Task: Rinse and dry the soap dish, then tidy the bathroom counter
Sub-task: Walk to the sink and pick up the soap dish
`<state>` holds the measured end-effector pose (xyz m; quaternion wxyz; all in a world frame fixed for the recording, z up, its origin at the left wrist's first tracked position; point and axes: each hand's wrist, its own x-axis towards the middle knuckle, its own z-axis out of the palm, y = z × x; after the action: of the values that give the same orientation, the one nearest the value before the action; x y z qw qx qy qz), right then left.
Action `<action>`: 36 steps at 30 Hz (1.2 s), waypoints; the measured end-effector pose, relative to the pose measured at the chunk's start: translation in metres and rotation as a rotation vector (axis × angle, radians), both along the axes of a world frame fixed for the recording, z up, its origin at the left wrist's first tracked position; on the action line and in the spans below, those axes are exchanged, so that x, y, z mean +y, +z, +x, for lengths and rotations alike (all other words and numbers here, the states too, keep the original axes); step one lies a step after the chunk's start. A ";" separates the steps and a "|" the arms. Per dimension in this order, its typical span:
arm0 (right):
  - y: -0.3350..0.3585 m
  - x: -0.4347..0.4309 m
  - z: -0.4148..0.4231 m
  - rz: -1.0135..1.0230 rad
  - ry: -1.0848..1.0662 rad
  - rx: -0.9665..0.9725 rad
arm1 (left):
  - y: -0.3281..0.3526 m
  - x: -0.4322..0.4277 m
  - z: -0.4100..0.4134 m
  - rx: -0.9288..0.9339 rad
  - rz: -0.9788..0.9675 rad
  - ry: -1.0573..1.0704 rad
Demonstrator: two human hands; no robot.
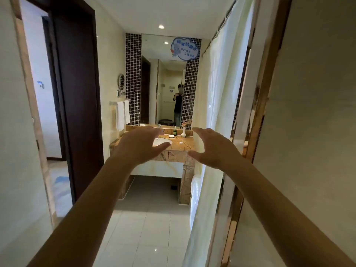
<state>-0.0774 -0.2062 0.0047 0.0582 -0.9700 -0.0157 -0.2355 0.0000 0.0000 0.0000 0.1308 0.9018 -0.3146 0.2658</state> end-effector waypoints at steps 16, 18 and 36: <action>0.029 -0.032 0.187 -0.037 -0.034 -0.057 | 0.021 -0.010 0.188 -0.042 0.024 0.046; 0.031 -0.035 0.207 -0.039 -0.047 -0.047 | 0.021 -0.014 0.207 -0.026 0.019 0.047; 0.021 -0.076 0.405 -0.022 -0.042 -0.076 | 0.015 -0.062 0.407 -0.051 0.013 0.067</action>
<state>0.3273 -0.2822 0.0261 0.0421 -0.9610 0.0000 -0.2732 0.4066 -0.0621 0.0152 0.1079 0.9056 -0.2893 0.2910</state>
